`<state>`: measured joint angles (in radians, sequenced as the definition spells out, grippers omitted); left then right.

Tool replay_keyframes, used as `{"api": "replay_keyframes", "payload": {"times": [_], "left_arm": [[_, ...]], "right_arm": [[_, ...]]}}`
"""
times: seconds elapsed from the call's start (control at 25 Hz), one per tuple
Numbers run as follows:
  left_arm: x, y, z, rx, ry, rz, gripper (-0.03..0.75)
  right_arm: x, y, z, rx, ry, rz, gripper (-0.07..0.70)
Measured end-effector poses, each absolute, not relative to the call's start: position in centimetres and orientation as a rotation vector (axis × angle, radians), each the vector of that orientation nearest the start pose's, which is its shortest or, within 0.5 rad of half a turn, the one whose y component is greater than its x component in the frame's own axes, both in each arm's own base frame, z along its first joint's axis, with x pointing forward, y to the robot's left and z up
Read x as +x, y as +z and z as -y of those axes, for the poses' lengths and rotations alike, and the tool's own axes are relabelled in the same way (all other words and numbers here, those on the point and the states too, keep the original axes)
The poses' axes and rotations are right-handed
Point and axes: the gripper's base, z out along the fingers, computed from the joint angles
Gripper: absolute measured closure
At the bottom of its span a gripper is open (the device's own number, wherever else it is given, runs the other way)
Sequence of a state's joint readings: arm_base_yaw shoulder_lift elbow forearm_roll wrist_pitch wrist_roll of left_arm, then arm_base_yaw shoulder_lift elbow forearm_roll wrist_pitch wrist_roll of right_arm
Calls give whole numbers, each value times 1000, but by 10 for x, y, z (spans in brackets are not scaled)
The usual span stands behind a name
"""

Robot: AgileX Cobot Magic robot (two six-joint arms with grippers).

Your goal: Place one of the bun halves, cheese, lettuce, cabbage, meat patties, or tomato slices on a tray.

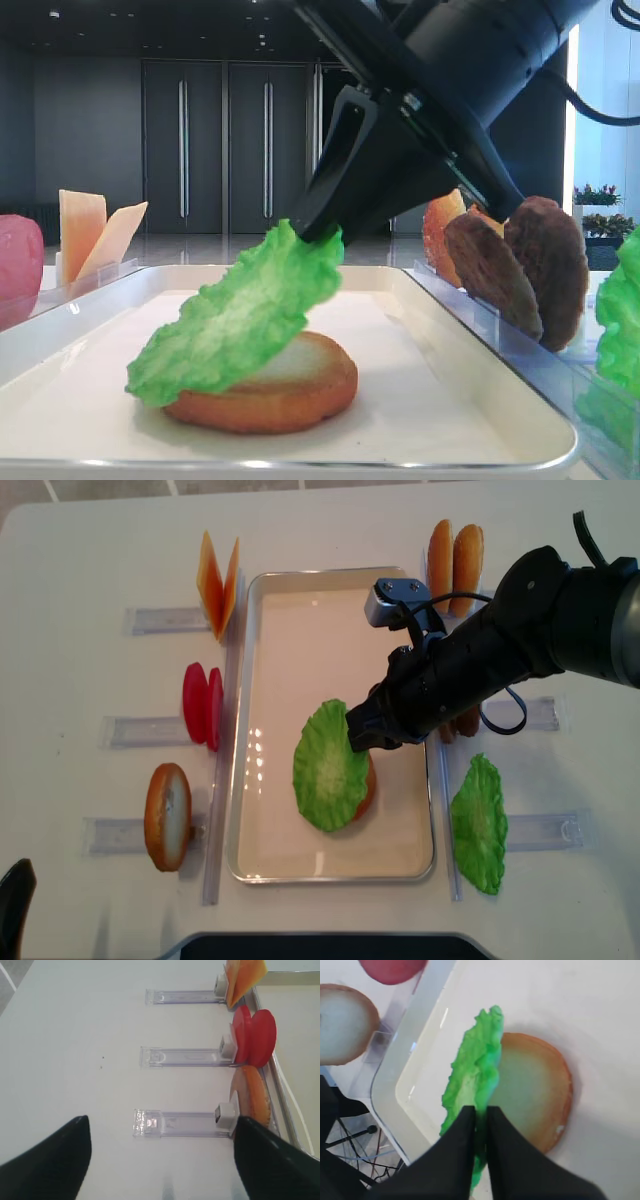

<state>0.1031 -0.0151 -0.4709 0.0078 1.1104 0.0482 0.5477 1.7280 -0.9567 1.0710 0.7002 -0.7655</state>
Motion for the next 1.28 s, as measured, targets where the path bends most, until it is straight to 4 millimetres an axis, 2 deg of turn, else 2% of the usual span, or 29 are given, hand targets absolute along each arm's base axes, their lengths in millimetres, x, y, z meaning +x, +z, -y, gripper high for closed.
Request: {"api": "replay_keyframes", "payload": {"times": [0.04, 0.24, 0.36, 0.56, 0.72, 1.0, 1.28], "left_arm": [[-6, 265, 0, -58, 100, -2109, 24], [-6, 265, 0, -58, 100, -2109, 24], [-6, 265, 0, -58, 100, -2109, 24], [-6, 265, 0, -58, 100, -2109, 24], [-6, 265, 0, -58, 100, -2109, 24], [-6, 265, 0, -58, 100, -2109, 24], [-6, 265, 0, -58, 100, -2109, 24]], "right_arm": [[252, 188, -213, -697, 1010, -2630, 494], [252, 195, -209, -707, 964, -2617, 181], [250, 202, -207, -724, 948, -2597, 94], [244, 219, -197, -750, 831, -2593, 71], [237, 238, -178, -741, 638, -2610, 67], [230, 268, -115, -519, 285, -2718, 65], [228, 272, -47, -230, 51, -2913, 69]]}}
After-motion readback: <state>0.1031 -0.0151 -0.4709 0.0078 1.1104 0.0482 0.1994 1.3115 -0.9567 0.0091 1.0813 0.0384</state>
